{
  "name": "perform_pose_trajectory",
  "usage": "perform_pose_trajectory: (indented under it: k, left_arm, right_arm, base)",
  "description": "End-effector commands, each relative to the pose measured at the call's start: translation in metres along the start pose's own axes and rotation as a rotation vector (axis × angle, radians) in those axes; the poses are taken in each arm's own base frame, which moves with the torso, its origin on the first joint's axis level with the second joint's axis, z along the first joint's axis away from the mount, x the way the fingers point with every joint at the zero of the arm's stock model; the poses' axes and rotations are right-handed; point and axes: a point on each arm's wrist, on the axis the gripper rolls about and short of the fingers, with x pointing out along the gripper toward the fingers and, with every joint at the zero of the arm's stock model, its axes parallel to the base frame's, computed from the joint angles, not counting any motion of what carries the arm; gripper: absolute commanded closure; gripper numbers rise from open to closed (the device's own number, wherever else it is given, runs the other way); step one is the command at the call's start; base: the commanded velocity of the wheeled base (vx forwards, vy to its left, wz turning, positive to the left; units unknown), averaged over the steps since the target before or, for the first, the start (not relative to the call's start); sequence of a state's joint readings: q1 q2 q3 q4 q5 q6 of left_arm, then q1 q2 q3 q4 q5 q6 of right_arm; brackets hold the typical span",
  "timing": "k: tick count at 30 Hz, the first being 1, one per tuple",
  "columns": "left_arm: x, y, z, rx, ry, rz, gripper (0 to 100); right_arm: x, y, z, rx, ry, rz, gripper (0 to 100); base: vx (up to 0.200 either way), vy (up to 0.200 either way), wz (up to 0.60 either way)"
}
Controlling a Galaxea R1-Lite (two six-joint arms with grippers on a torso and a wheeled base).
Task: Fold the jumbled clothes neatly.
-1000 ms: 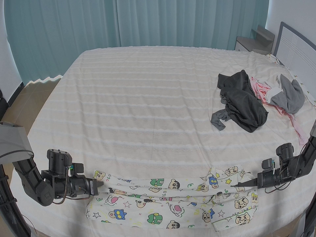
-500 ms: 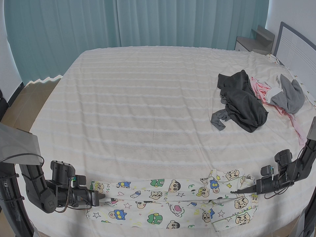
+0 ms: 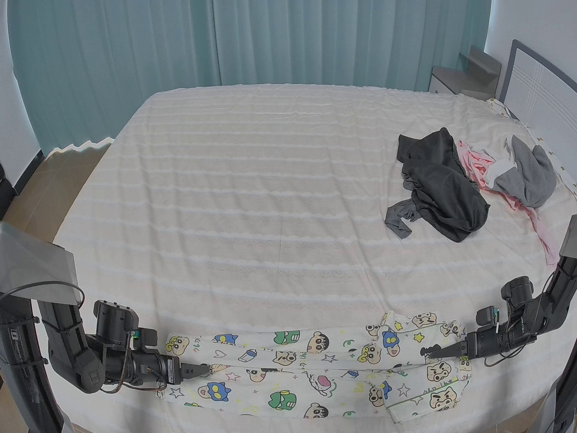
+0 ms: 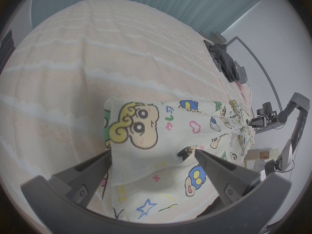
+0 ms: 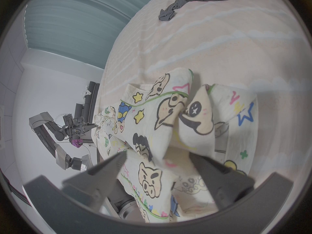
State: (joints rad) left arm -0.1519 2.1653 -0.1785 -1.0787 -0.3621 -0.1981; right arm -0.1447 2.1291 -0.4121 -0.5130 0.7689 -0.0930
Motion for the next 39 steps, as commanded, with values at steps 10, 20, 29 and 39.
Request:
perform_pose_trajectory:
  k: [10, 20, 29, 39]
  left_arm:
    - [-0.024, 0.001, 0.009, -0.057, -0.182, -0.011, 0]
    - [-0.026, 0.006, 0.018, -0.239, -0.261, -0.035, 0]
    - [-0.005, 0.014, 0.008, -0.308, -0.179, -0.049, 0]
    - [-0.005, 0.009, 0.010, -0.284, -0.170, -0.112, 100]
  right_arm:
    - [-0.023, 0.001, 0.000, -0.027, -0.116, -0.036, 0]
    - [-0.052, 0.021, -0.001, -0.033, -0.213, -0.026, 0]
    - [-0.058, 0.030, -0.011, 0.048, -0.226, 0.077, 0]
    - [-0.056, 0.030, -0.017, 0.049, -0.222, 0.105, 0]
  base:
    - [0.000, 0.000, 0.00]
    - [0.000, 0.000, 0.00]
    - [0.000, 0.000, 0.00]
    - [0.000, 0.000, 0.00]
